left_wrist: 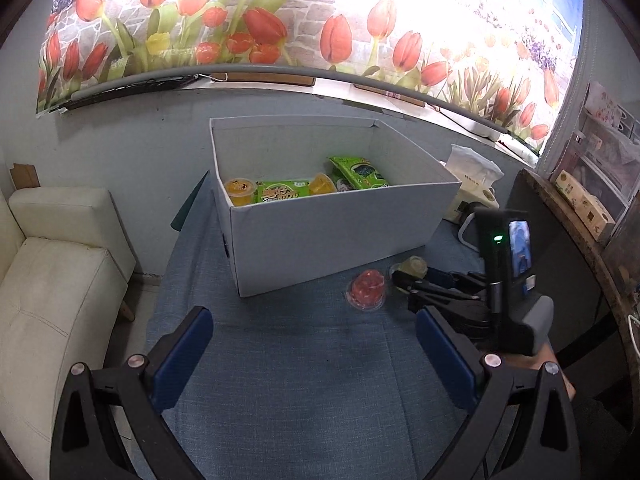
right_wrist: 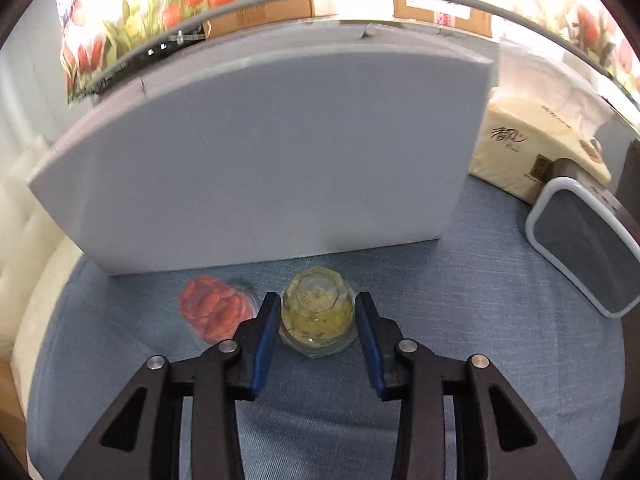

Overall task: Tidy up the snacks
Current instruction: 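Grasp the last pink jelly cup with the left gripper while the right gripper holds its cup, then carry both jelly cups into the white box and open both grippers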

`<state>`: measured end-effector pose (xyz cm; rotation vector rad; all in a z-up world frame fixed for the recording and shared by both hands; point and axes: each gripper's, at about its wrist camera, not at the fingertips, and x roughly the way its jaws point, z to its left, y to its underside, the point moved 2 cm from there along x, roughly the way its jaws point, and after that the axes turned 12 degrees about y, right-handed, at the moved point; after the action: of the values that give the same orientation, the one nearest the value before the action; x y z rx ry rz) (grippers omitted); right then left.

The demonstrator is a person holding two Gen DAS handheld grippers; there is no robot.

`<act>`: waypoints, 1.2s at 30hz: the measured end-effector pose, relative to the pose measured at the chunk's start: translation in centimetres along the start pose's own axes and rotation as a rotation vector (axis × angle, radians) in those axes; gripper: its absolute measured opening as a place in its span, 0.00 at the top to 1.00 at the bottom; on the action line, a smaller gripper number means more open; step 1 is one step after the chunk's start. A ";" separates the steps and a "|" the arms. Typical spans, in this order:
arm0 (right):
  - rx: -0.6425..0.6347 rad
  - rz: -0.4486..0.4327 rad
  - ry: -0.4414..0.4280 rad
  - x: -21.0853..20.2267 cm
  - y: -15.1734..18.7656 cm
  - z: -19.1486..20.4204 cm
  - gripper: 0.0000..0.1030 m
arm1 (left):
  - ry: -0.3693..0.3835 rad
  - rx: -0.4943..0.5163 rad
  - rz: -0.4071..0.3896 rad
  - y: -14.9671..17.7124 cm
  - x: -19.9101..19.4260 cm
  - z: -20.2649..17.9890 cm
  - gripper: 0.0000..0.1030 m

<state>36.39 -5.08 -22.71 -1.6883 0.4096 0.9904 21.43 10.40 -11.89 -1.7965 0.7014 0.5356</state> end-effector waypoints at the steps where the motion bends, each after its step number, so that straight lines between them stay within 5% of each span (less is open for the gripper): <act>1: 0.008 -0.006 -0.007 -0.3 0.0 -0.6 0.60 | -0.001 0.003 0.005 0.1 0.3 -0.2 0.00; 15: 0.012 -0.061 0.003 -10.3 5.8 -6.2 0.60 | -0.080 0.039 0.082 0.3 10.3 -3.5 0.00; 26: 0.002 -0.073 -0.002 -13.5 9.1 -7.9 0.60 | -0.142 0.007 0.144 -0.4 17.1 -3.9 0.02; 29: 0.010 -0.068 -0.013 -13.4 9.2 -8.1 0.60 | -0.164 0.018 0.152 -0.4 17.6 -4.1 0.19; 31: 0.020 -0.069 -0.021 -13.3 9.3 -8.1 0.60 | -0.179 0.003 0.173 -0.2 17.8 -3.9 0.54; 36: 0.017 -0.075 -0.032 -13.3 9.4 -7.7 0.60 | -0.177 0.033 0.173 0.4 17.4 -4.5 0.59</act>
<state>25.03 -18.19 -17.67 -1.6588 0.3302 0.9554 33.90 2.53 -22.19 -1.6431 0.7416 0.7842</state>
